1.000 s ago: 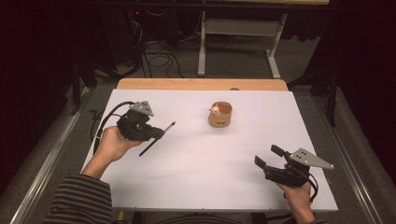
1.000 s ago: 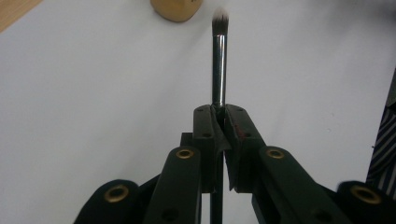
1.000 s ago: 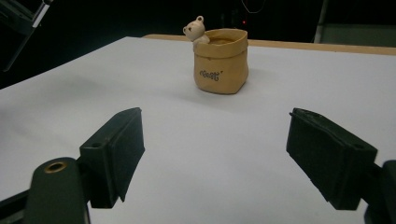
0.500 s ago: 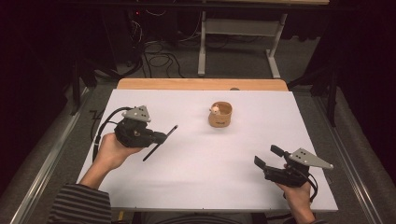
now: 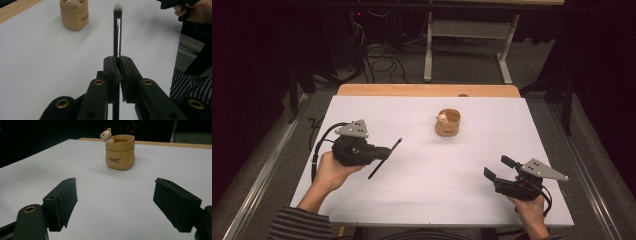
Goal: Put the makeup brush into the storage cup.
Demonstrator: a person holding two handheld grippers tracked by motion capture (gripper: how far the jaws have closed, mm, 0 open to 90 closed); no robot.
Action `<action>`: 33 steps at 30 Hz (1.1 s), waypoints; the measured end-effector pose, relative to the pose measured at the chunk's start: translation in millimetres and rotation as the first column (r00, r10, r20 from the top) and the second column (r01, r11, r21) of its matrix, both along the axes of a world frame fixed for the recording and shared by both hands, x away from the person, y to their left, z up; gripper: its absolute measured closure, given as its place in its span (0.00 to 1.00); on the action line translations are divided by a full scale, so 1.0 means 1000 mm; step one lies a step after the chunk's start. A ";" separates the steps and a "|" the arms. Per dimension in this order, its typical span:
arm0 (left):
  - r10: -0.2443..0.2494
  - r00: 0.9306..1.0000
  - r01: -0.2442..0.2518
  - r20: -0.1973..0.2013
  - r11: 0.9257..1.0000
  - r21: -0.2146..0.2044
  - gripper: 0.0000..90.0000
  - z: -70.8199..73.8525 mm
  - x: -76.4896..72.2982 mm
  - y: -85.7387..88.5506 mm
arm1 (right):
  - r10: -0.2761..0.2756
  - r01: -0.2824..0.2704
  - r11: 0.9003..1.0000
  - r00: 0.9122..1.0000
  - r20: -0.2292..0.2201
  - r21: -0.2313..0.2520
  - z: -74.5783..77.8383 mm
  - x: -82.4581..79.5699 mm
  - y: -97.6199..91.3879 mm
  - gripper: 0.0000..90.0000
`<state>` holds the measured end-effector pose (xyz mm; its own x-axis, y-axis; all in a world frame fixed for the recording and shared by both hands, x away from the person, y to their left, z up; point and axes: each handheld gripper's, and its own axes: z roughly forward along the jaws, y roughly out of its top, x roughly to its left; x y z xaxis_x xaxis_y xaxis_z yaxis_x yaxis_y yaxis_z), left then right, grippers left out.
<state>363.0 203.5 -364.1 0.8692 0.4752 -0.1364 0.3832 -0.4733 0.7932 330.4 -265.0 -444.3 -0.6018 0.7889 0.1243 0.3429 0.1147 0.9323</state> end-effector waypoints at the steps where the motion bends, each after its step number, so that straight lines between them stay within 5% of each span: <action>1: 0.001 1.000 -0.001 -0.001 1.000 -0.010 0.93 -0.001 -0.001 0.000 | 0.001 -0.001 1.000 1.000 0.001 0.000 0.000 0.000 0.000 0.23; 33: 0.023 0.999 -0.019 0.027 0.989 -0.148 0.93 -0.022 -0.023 -0.007 | 0.010 -0.010 1.000 1.000 -0.009 0.001 -0.001 0.001 0.002 0.23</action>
